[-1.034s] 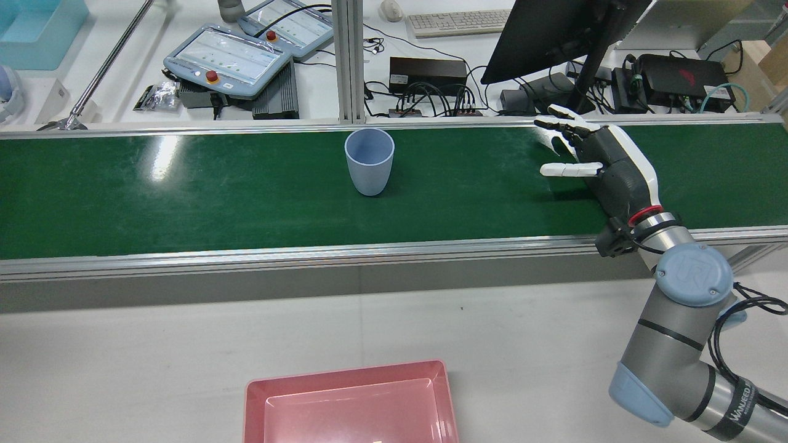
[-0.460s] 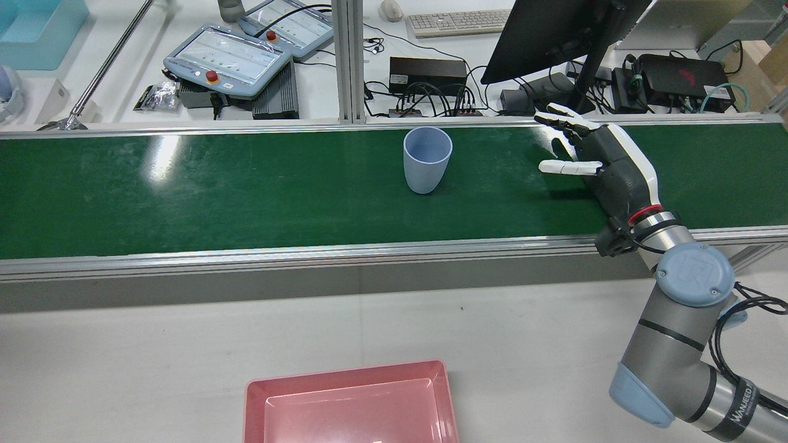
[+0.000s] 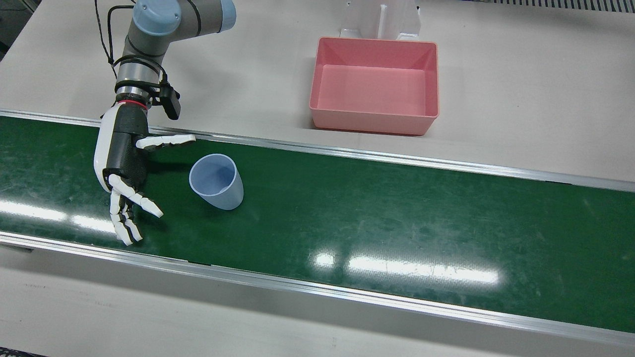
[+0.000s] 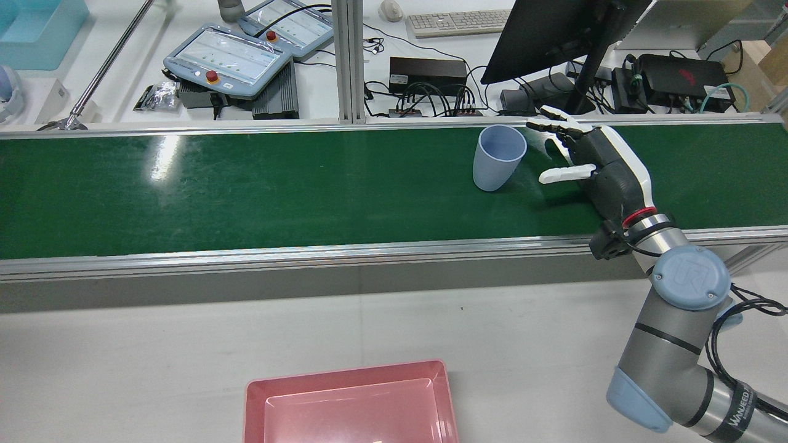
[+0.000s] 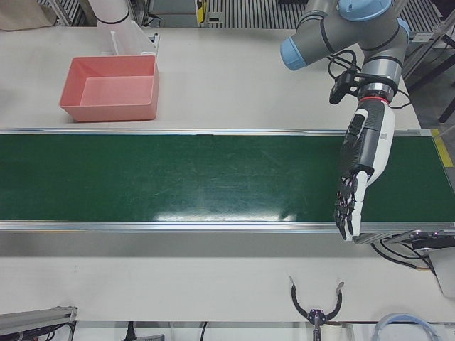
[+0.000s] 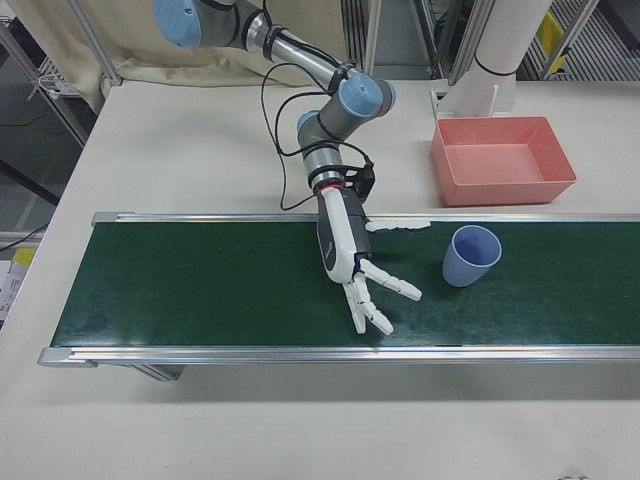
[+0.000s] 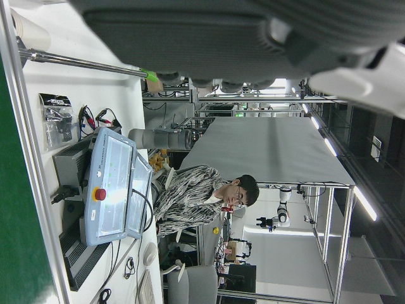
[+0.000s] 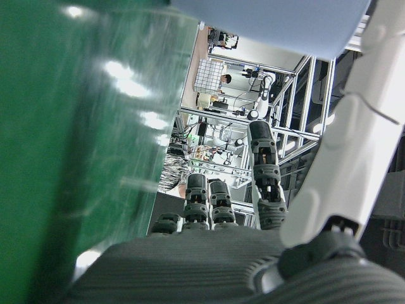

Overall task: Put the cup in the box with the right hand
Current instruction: 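Close the right hand around the light blue cup on the belt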

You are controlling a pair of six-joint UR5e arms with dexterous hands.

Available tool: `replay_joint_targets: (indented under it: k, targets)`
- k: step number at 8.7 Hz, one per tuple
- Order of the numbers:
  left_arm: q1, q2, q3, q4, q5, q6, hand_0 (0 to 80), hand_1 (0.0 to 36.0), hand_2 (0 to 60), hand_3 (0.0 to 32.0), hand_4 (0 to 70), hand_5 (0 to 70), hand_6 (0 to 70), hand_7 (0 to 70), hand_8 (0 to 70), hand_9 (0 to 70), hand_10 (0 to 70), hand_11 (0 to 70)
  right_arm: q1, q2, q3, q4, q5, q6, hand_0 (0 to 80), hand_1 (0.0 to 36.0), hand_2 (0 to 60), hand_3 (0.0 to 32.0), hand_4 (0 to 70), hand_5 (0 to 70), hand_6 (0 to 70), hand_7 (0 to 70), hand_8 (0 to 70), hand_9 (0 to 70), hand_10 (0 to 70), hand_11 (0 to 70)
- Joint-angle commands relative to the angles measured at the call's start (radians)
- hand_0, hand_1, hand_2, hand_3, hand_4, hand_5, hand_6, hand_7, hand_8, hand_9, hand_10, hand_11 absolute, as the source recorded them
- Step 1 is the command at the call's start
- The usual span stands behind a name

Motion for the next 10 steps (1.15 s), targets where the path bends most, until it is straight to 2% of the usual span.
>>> replay_joint_targets:
  k: [1, 2, 3, 4, 5, 6, 7, 8, 9, 10]
  targets:
    - [0.0, 0.0, 0.0, 0.0, 0.0, 0.001, 0.0, 0.0, 0.0, 0.0, 0.0, 0.0, 0.0, 0.0, 0.0, 0.0, 0.0, 0.0, -0.008, -0.003, 0.005, -0.001, 0.0, -0.005, 53.3, 15.8, 7.7, 0.0, 17.7, 6.2, 5.7, 19.3, 10.4, 18.9, 2.1, 4.9]
    - [0.0, 0.0, 0.0, 0.0, 0.0, 0.001, 0.0, 0.0, 0.0, 0.0, 0.0, 0.0, 0.0, 0.0, 0.0, 0.0, 0.0, 0.0, -0.009, -0.003, 0.005, -0.001, 0.0, -0.008, 54.8, 13.1, 0.0, 0.0, 21.8, 6.1, 5.8, 19.7, 10.5, 19.1, 2.2, 4.9]
    - [0.0, 0.0, 0.001, 0.0, 0.0, 0.001, 0.0, 0.0, 0.0, 0.0, 0.0, 0.0, 0.0, 0.0, 0.0, 0.0, 0.0, 0.0, -0.008, -0.005, 0.005, -0.001, 0.0, -0.009, 54.3, 14.1, 2.6, 0.0, 21.1, 6.2, 5.9, 20.1, 10.7, 19.4, 2.2, 5.0]
    - [0.0, 0.0, 0.0, 0.0, 0.0, 0.001, 0.0, 0.0, 0.0, 0.0, 0.0, 0.0, 0.0, 0.0, 0.0, 0.0, 0.0, 0.0, -0.006, -0.003, 0.009, -0.007, 0.0, -0.02, 52.2, 17.6, 13.6, 0.0, 17.2, 6.2, 6.1, 21.1, 11.1, 20.1, 2.6, 5.5]
    - [0.0, 0.0, 0.001, 0.0, 0.0, 0.001, 0.0, 0.0, 0.0, 0.0, 0.0, 0.0, 0.0, 0.0, 0.0, 0.0, 0.0, 0.0, 0.014, -0.006, 0.027, -0.013, 0.004, -0.056, 55.3, 16.0, 3.0, 0.0, 24.3, 6.9, 7.4, 26.0, 13.6, 24.1, 4.1, 7.8]
    - [0.0, 0.0, 0.0, 0.0, 0.0, 0.001, 0.0, 0.0, 0.0, 0.0, 0.0, 0.0, 0.0, 0.0, 0.0, 0.0, 0.0, 0.0, 0.024, -0.011, 0.067, -0.05, 0.006, -0.084, 55.0, 31.2, 58.3, 0.0, 29.8, 10.4, 14.6, 56.0, 23.0, 40.5, 11.7, 19.4]
    - [0.0, 0.0, 0.0, 0.0, 0.0, 0.001, 0.0, 0.0, 0.0, 0.0, 0.0, 0.0, 0.0, 0.0, 0.0, 0.0, 0.0, 0.0, 0.038, -0.013, 0.083, -0.079, 0.006, -0.081, 55.7, 36.0, 60.0, 0.0, 54.2, 15.7, 28.4, 70.0, 44.3, 70.0, 32.8, 49.0]
    - [0.0, 0.0, 0.0, 0.0, 0.0, 0.001, 0.0, 0.0, 0.0, 0.0, 0.0, 0.0, 0.0, 0.0, 0.0, 0.0, 0.0, 0.0, 0.055, -0.014, 0.084, -0.079, 0.006, -0.078, 57.0, 36.0, 60.0, 0.0, 70.0, 18.2, 38.1, 70.0, 61.9, 70.0, 49.5, 70.0]
    - [0.0, 0.0, 0.0, 0.0, 0.0, 0.001, 0.0, 0.0, 0.0, 0.0, 0.0, 0.0, 0.0, 0.0, 0.0, 0.0, 0.0, 0.0, 0.06, -0.037, 0.109, -0.079, 0.004, -0.078, 55.5, 36.0, 60.0, 0.0, 70.0, 18.6, 39.9, 70.0, 65.7, 70.0, 54.3, 70.0]
    - [0.0, 0.0, 0.0, 0.0, 0.0, 0.001, 0.0, 0.0, 0.0, 0.0, 0.0, 0.0, 0.0, 0.0, 0.0, 0.0, 0.0, 0.0, 0.06, -0.058, 0.147, -0.079, 0.003, -0.078, 56.5, 36.0, 60.0, 0.0, 70.0, 18.5, 39.2, 70.0, 65.0, 70.0, 54.7, 70.0]
